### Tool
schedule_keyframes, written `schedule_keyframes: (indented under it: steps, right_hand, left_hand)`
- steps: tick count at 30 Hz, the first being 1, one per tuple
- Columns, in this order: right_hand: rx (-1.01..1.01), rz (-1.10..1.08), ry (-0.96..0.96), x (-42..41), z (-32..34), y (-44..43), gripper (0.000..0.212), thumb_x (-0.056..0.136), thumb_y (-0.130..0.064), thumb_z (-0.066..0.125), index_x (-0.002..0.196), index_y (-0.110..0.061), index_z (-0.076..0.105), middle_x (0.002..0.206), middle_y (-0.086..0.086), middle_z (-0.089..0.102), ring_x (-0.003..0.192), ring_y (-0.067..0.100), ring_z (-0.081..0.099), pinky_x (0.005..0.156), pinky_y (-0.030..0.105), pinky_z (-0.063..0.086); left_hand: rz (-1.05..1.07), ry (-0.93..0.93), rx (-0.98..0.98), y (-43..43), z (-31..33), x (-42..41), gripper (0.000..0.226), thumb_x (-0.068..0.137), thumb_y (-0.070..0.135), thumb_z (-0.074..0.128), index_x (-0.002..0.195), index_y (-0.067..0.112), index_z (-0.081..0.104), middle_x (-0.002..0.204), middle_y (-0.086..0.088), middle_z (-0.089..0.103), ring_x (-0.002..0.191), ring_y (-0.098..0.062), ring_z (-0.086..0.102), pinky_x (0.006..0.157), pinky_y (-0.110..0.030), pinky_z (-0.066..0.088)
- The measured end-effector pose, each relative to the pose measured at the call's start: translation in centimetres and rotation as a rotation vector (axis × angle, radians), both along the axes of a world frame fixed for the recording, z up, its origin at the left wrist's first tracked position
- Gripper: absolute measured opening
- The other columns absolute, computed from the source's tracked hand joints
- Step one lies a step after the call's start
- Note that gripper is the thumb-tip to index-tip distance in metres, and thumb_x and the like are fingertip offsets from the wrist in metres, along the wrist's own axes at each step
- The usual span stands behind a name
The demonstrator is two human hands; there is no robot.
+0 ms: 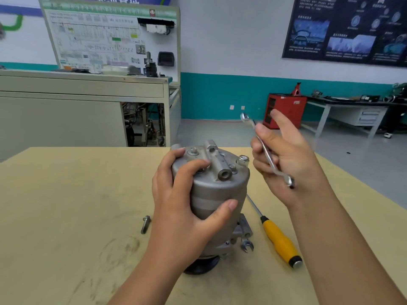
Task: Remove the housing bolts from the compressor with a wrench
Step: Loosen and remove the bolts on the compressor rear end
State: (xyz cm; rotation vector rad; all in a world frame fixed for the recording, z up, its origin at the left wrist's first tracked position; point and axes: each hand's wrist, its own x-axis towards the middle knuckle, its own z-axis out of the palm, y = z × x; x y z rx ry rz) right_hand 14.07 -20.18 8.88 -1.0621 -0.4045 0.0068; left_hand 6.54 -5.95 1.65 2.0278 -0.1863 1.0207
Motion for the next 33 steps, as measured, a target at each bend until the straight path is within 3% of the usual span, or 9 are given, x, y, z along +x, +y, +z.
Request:
schedule_keyframes:
  steps: [4,8,10,14,17,22,27,33]
  right_hand:
    - [0.269,0.191,0.139,0.2,-0.5,0.0,0.019,0.078,-0.019,0.052,0.091,-0.009,0.062,0.06,0.004,0.062,0.044,0.005,0.055,0.037,0.011,0.039]
    - [0.483,0.385,0.197,0.1,-1.1,-0.5,0.031,0.076,-0.007,0.042,0.08,0.001,0.072,0.082,0.011,0.072,0.067,0.016,0.069,0.053,0.017,0.052]
    - [0.397,0.364,0.148,-0.2,-1.4,-0.3,0.028,0.077,-0.011,0.047,0.076,-0.004,0.073,0.079,0.009,0.071,0.066,0.014,0.067,0.055,0.017,0.052]
    - [0.166,0.211,0.103,-0.5,-1.9,-0.2,0.033,0.079,-0.031,0.048,0.063,-0.014,0.071,0.056,0.005,0.062,0.049,0.011,0.056,0.042,0.016,0.043]
    - [0.052,0.133,0.038,-1.2,-2.6,-0.5,0.039,0.08,-0.034,0.045,0.065,-0.014,0.075,0.051,0.006,0.059,0.045,0.01,0.052,0.041,0.016,0.039]
    - [-0.025,0.065,-0.067,-2.2,-3.7,-0.7,0.041,0.083,-0.035,0.042,0.074,-0.013,0.076,0.051,0.007,0.058,0.047,0.012,0.051,0.043,0.017,0.039]
    - [-0.112,-0.022,-0.107,-2.2,-4.1,-0.9,0.042,0.082,-0.037,0.044,0.074,-0.011,0.076,0.054,0.001,0.048,0.054,0.011,0.042,0.048,0.022,0.035]
    - [-0.124,-0.145,-0.097,-2.1,-4.1,-0.6,0.03,0.08,-0.031,0.05,0.068,-0.015,0.073,0.076,-0.005,0.067,0.075,0.007,0.056,0.068,0.029,0.037]
  left_hand:
    - [0.008,-0.007,-0.001,0.0,-0.1,0.1,0.056,0.06,0.059,0.064,0.111,0.049,0.044,0.139,0.018,0.026,0.135,-0.015,0.03,0.104,-0.022,0.026]
    - [0.007,-0.013,0.003,0.1,-0.1,0.1,0.056,0.061,0.059,0.063,0.112,0.049,0.044,0.14,0.017,0.027,0.136,-0.015,0.03,0.103,-0.017,0.025]
    - [0.007,-0.021,0.003,0.1,-0.2,0.1,0.056,0.061,0.059,0.063,0.113,0.05,0.043,0.141,0.015,0.027,0.136,-0.015,0.03,0.102,-0.017,0.025]
    - [-0.005,-0.036,-0.01,0.3,-0.6,0.0,0.058,0.062,0.061,0.064,0.114,0.059,0.039,0.146,0.016,0.025,0.138,-0.009,0.028,0.103,-0.008,0.023]
    - [-0.01,-0.029,-0.007,0.5,-0.9,-0.1,0.063,0.062,0.062,0.064,0.118,0.06,0.036,0.151,0.017,0.02,0.139,-0.003,0.024,0.103,-0.004,0.022]
    - [0.001,0.006,0.047,0.8,-0.9,-0.3,0.075,0.061,0.067,0.062,0.126,0.066,0.024,0.153,0.024,0.015,0.136,0.013,0.018,0.098,0.005,0.016]
    - [0.002,0.018,0.095,1.4,-0.9,-0.5,0.079,0.062,0.068,0.062,0.13,0.063,0.024,0.155,0.021,0.015,0.139,0.01,0.016,0.103,0.001,0.014]
    - [-0.006,0.031,0.058,1.3,-1.4,-0.5,0.079,0.058,0.071,0.062,0.125,0.069,0.019,0.157,0.009,0.019,0.133,0.023,0.009,0.094,0.008,0.013]
